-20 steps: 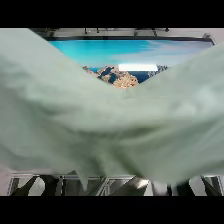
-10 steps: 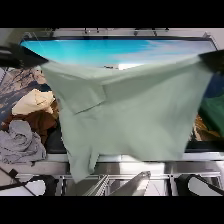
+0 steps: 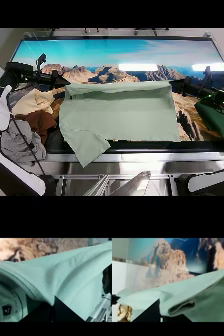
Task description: Fold the shirts.
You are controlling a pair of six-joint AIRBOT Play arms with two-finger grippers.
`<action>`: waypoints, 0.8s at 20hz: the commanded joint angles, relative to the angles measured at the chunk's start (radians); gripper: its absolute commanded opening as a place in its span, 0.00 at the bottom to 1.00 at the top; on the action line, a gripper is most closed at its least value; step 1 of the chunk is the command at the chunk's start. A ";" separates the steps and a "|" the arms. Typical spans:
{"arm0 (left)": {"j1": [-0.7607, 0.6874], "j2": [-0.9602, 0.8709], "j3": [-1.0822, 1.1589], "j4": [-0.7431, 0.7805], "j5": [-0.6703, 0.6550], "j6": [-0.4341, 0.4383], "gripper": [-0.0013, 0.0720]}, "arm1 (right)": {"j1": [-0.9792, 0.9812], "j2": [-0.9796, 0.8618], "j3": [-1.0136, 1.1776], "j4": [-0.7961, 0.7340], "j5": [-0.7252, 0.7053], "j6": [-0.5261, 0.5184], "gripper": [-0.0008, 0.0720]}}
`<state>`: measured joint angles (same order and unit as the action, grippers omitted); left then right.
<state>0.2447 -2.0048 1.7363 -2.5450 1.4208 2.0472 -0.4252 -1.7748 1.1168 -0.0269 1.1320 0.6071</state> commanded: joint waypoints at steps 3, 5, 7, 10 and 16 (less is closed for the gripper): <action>-0.005 -0.113 0.151 0.015 0.092 -0.084 0.05 | -0.009 -0.056 -0.002 -0.037 0.052 -0.034 0.04; -0.005 -0.113 0.137 0.022 0.158 -0.086 0.05 | -0.010 -0.056 -0.003 -0.152 0.054 0.024 0.04; -0.005 -0.113 0.100 0.024 0.230 -0.095 0.05 | -0.010 -0.055 -0.004 -0.232 0.071 0.076 0.04; -0.004 -0.088 -0.014 0.048 0.307 -0.101 0.05 | -0.010 -0.039 -0.004 -0.327 0.084 0.126 0.04; 0.040 -0.021 -0.196 0.146 0.225 -0.093 0.05 | -0.010 -0.031 -0.004 -0.375 0.082 0.188 0.04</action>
<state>0.2600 -2.0514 1.6131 -2.4435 1.6867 1.9518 -0.4343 -1.8084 1.1133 -0.3565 1.2140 0.7502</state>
